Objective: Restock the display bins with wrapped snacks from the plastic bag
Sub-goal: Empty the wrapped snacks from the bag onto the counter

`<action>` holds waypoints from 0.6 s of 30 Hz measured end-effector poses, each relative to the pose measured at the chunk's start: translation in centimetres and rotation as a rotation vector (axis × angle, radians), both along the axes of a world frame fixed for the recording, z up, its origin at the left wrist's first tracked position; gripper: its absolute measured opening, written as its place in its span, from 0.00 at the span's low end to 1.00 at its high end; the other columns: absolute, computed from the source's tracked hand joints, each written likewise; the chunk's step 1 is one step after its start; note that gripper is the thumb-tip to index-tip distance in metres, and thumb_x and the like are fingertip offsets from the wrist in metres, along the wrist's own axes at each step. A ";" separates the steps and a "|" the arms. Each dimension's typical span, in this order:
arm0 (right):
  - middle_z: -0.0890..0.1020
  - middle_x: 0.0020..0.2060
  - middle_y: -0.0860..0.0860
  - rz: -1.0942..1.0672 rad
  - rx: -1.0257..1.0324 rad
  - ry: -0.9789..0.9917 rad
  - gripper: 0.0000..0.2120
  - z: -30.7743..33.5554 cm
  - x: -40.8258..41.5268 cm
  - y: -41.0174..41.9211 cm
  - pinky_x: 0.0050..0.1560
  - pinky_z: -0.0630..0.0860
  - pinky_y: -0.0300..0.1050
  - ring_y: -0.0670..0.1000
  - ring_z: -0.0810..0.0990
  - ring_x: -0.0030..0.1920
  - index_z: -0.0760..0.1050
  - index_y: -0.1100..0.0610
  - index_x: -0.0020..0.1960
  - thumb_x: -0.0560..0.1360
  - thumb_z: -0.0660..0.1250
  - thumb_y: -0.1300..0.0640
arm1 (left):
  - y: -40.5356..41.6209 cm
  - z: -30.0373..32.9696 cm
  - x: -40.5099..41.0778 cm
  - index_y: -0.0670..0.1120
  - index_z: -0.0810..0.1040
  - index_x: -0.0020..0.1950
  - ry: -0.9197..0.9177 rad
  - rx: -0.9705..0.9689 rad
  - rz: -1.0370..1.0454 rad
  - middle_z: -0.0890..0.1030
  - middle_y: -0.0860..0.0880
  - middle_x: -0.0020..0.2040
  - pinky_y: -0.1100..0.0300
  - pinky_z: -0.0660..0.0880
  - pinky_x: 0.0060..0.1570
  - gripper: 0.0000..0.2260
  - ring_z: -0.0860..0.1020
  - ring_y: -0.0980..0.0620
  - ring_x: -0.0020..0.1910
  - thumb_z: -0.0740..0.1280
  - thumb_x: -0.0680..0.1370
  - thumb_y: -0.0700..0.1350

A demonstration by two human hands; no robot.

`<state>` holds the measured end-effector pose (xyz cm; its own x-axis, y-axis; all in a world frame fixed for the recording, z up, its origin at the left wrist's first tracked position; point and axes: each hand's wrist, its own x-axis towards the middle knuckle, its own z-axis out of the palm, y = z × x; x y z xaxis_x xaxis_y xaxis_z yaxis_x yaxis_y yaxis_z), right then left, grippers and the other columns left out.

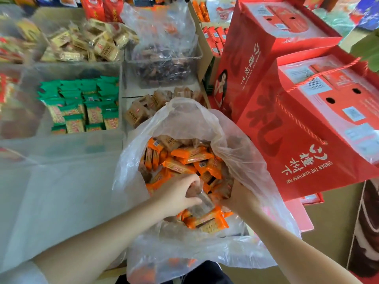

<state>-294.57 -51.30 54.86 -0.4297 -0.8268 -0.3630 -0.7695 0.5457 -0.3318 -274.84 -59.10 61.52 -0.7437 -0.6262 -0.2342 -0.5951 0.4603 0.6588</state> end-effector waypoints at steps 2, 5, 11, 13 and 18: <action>0.77 0.45 0.46 0.011 -0.009 0.096 0.31 0.5 0.8 -0.4 0.40 0.73 0.43 0.50 0.76 0.43 0.62 0.50 0.65 0.68 0.71 0.43 | -1.5 1.5 1.1 0.52 0.72 0.55 0.074 -0.016 0.092 0.75 0.60 0.49 0.70 0.69 0.44 0.12 0.74 0.60 0.48 0.69 0.74 0.51; 0.76 0.41 0.44 0.134 -0.011 0.152 0.26 2.7 1.6 -1.6 0.32 0.67 0.42 0.50 0.74 0.38 0.63 0.52 0.62 0.68 0.69 0.50 | -3.8 3.6 2.3 0.52 0.72 0.55 0.217 -0.062 0.252 0.75 0.62 0.48 0.75 0.67 0.43 0.11 0.74 0.64 0.47 0.69 0.74 0.48; 0.74 0.35 0.48 -0.150 -0.240 -0.551 0.17 11.9 2.3 -5.5 0.26 0.69 0.31 0.41 0.72 0.30 0.68 0.59 0.51 0.68 0.73 0.64 | -9.1 7.2 3.8 0.52 0.72 0.58 0.462 -0.172 0.473 0.75 0.62 0.51 0.81 0.65 0.47 0.13 0.74 0.67 0.50 0.68 0.76 0.45; 0.74 0.37 0.53 -0.202 -0.417 -0.709 0.15 14.9 2.3 -8.2 0.28 0.73 0.32 0.43 0.75 0.31 0.68 0.64 0.50 0.69 0.72 0.69 | -11.2 8.1 4.0 0.48 0.73 0.62 0.492 -0.240 0.509 0.77 0.57 0.55 0.82 0.63 0.48 0.15 0.73 0.63 0.53 0.67 0.76 0.44; 0.77 0.42 0.48 -0.211 -0.612 -0.647 0.20 16.8 2.2 -18.1 0.35 0.76 0.40 0.48 0.78 0.40 0.69 0.53 0.55 0.68 0.74 0.61 | -17.2 8.3 4.4 0.48 0.70 0.66 0.388 -0.340 0.670 0.76 0.52 0.56 0.73 0.63 0.41 0.18 0.73 0.57 0.52 0.66 0.77 0.48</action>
<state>-292.37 -69.44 71.69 -0.4589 -0.8816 -0.1099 -0.2368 0.2406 -0.9413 -270.39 -76.29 69.85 -0.1791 -0.9536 0.2420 -0.5733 0.3011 0.7620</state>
